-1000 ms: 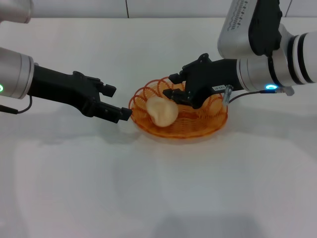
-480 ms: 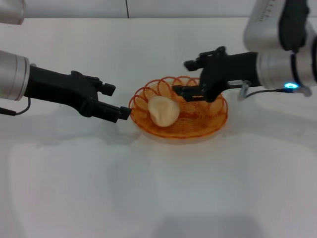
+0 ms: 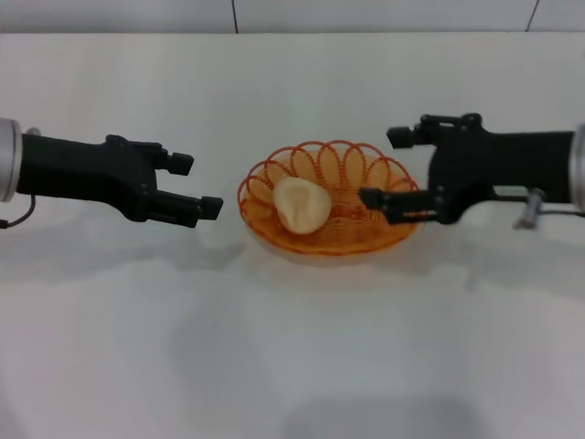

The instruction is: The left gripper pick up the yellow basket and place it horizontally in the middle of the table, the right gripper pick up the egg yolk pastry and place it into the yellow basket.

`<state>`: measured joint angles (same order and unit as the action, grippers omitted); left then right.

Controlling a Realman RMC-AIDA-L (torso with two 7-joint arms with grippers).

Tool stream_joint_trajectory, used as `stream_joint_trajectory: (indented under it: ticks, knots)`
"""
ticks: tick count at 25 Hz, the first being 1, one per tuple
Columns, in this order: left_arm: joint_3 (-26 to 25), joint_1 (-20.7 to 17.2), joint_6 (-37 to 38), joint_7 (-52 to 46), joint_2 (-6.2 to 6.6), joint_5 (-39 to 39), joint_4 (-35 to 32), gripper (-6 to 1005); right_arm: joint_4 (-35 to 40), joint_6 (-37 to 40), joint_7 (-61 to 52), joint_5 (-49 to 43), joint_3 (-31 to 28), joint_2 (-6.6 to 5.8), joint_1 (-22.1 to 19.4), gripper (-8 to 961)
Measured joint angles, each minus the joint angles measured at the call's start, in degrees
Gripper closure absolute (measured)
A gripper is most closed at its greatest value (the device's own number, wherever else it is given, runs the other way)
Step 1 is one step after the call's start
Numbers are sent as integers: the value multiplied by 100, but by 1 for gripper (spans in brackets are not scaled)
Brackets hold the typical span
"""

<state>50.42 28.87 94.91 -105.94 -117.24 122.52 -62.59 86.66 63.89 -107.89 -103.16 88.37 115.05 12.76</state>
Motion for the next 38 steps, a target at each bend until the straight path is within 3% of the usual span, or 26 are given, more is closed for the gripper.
stream_joint_trajectory:
  ticks: [6,14,38]
  knots:
    - [-4,-219,66,461,23,-407,124,135,-202,707,545,544,-474,-6,-216,144]
    - [116,-5,493,947,-69,-409,401,137,-330,842,577,445,-487,-16,-132,147]
    - [97,30,634,1068,-50,-436,409,137,-282,1035,561,271,-487,-18,-72,147]
